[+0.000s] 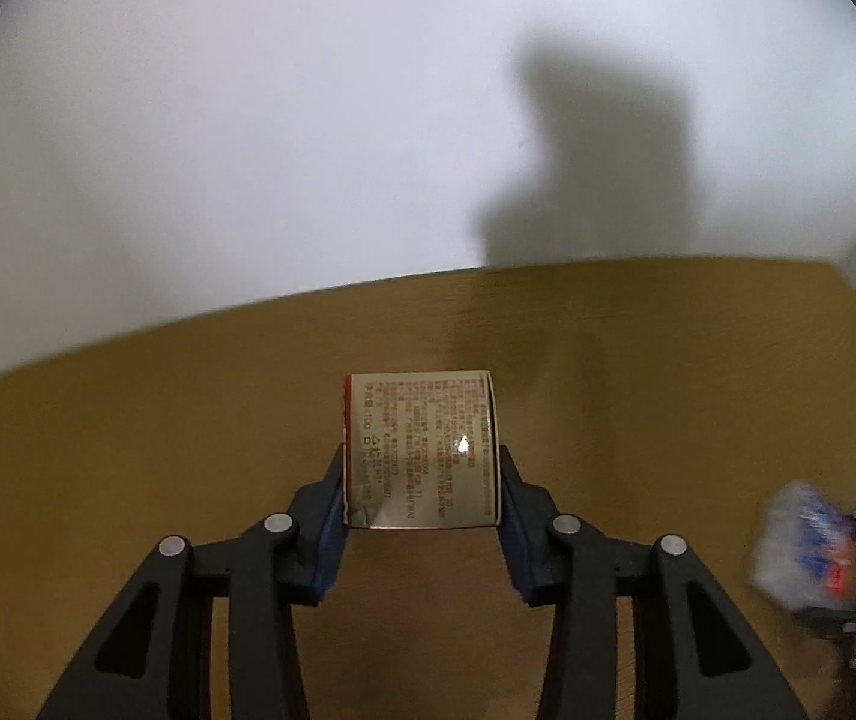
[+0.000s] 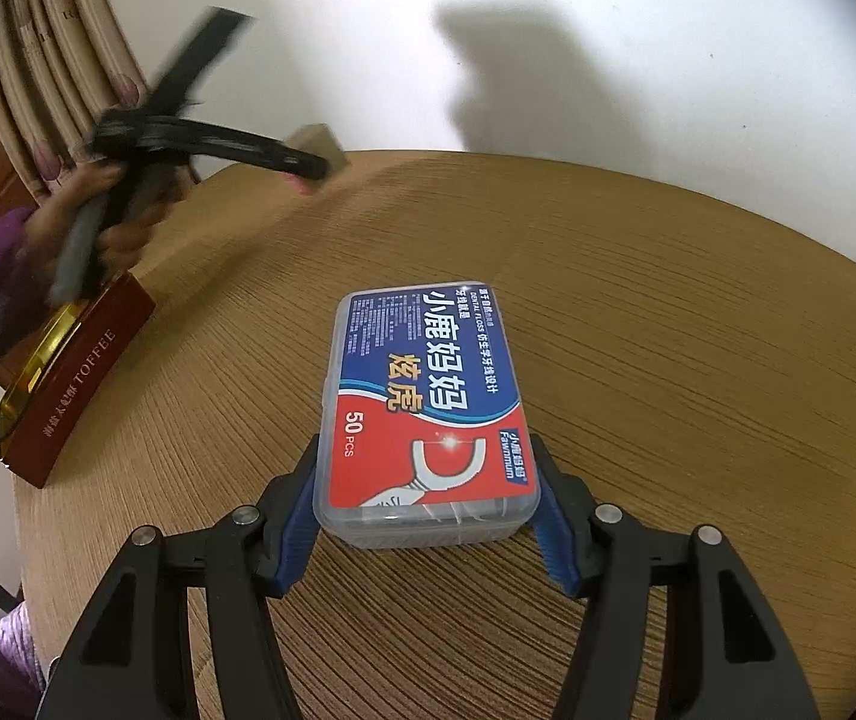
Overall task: Organize rigid objects
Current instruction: 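Carry the small box into the tray and open the left tool while the right tool carries the floss box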
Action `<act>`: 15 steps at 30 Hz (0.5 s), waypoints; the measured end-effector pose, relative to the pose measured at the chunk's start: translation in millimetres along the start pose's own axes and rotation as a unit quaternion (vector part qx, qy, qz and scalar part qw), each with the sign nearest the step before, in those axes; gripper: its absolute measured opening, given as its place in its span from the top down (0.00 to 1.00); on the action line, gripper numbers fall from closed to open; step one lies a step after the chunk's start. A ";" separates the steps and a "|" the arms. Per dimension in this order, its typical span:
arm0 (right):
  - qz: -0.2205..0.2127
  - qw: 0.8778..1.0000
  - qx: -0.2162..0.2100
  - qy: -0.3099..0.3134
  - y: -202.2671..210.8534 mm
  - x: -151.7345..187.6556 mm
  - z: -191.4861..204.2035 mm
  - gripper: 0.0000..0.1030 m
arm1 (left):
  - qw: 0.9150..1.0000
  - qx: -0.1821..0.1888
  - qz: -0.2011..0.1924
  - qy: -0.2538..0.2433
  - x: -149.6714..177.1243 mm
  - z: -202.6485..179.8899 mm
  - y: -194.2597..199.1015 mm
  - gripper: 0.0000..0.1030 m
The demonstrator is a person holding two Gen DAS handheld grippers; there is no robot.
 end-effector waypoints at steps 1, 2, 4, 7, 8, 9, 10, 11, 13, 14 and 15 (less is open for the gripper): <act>0.001 1.000 0.002 0.002 0.0 -0.1 1.1 0.44 | 1.000 -0.006 -0.002 0.012 7.0 -3.2 11.4 0.58; 0.002 1.000 0.004 0.003 -0.1 -0.2 1.9 0.44 | 0.999 0.001 0.001 0.033 19.3 -8.8 28.5 0.58; 0.005 1.000 0.010 0.004 -0.4 -0.6 4.1 0.44 | 0.998 0.017 0.001 0.062 39.1 -16.6 54.2 0.58; 0.010 1.000 0.016 -0.012 0.1 0.0 6.8 0.44 | 0.994 0.029 0.001 0.102 78.8 -23.4 100.2 0.58; 0.011 1.000 0.017 -0.017 1.2 0.5 7.7 0.44 | 0.993 0.031 -0.004 0.113 90.1 -23.2 114.6 0.58; 0.014 0.999 0.018 -0.024 3.5 3.1 11.1 0.44 | 0.992 0.024 -0.009 0.120 101.4 -22.2 129.3 0.58; 0.014 0.999 0.017 -0.031 5.2 5.1 13.1 0.44 | 0.992 0.013 -0.013 0.127 110.4 -19.6 141.4 0.58; 0.014 0.999 0.015 -0.038 7.4 7.6 15.5 0.44 | 0.990 0.002 -0.022 0.141 123.0 -14.7 158.5 0.58; 0.013 0.998 0.010 -0.054 13.7 14.7 22.3 0.44 | 0.983 -0.005 -0.041 0.178 153.3 -1.5 197.4 0.57; 0.013 0.998 0.008 -0.061 16.3 18.5 25.2 0.44 | 0.981 -0.014 -0.046 0.189 161.6 5.5 207.7 0.57; 0.013 0.997 0.003 -0.070 19.4 23.2 30.2 0.44 | 0.977 -0.029 -0.052 0.207 178.1 13.8 226.5 0.57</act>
Point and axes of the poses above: each gripper's, at about its wrist camera, not at the fingertips, and y roughly against the way its jaws point, z to its left, x to its underside, the point moved 5 cm from there along -y, roughly the way its jaws point, and after that the axes turned 3 degrees about -z, right-handed, at the moved point
